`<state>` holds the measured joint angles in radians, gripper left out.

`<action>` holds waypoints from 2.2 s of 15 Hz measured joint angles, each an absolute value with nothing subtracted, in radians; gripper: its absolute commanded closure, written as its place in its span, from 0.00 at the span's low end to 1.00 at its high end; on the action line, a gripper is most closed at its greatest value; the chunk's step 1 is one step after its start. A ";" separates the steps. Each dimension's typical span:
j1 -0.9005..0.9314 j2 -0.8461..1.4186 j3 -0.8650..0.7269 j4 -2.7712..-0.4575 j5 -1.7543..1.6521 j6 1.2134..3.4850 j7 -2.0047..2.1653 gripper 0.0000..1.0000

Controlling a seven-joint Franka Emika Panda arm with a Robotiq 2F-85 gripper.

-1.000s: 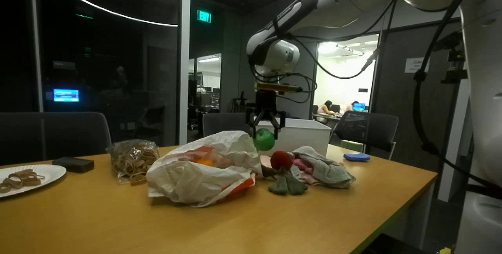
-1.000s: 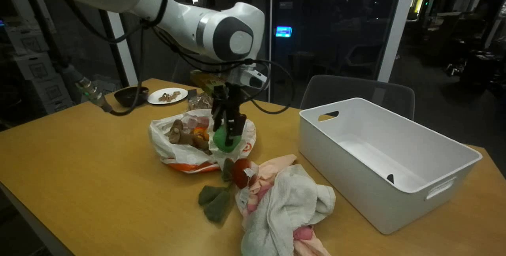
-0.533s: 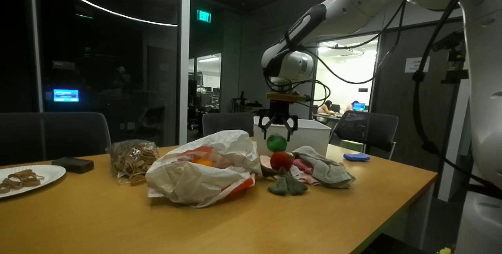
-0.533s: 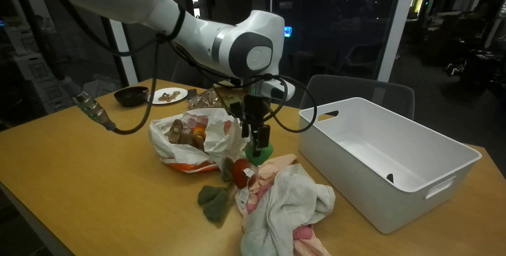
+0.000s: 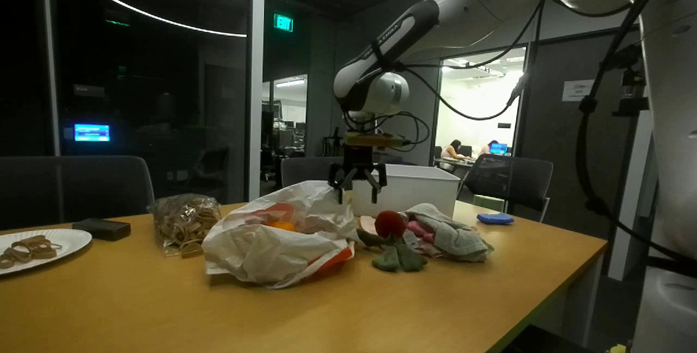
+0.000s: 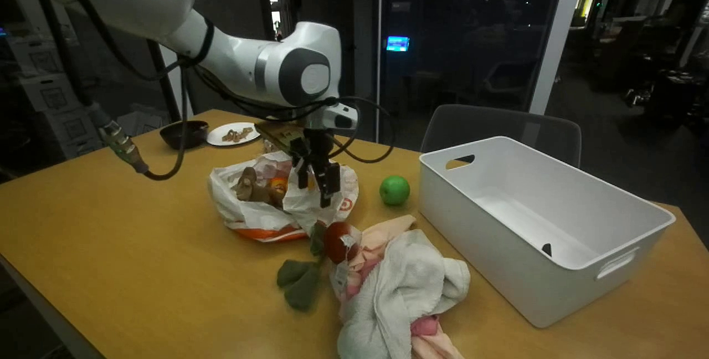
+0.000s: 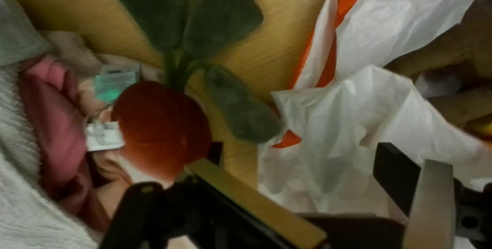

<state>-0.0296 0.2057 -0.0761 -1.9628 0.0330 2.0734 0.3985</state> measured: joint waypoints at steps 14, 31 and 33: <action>0.112 0.222 0.024 -1.911 -0.082 2.168 0.342 0.00; 0.054 0.534 0.038 -1.627 0.088 2.053 0.212 0.00; 0.056 0.553 0.048 -1.600 0.102 2.016 0.201 0.00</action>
<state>0.0563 0.5530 0.0484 -1.6001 0.1018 2.0162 0.2007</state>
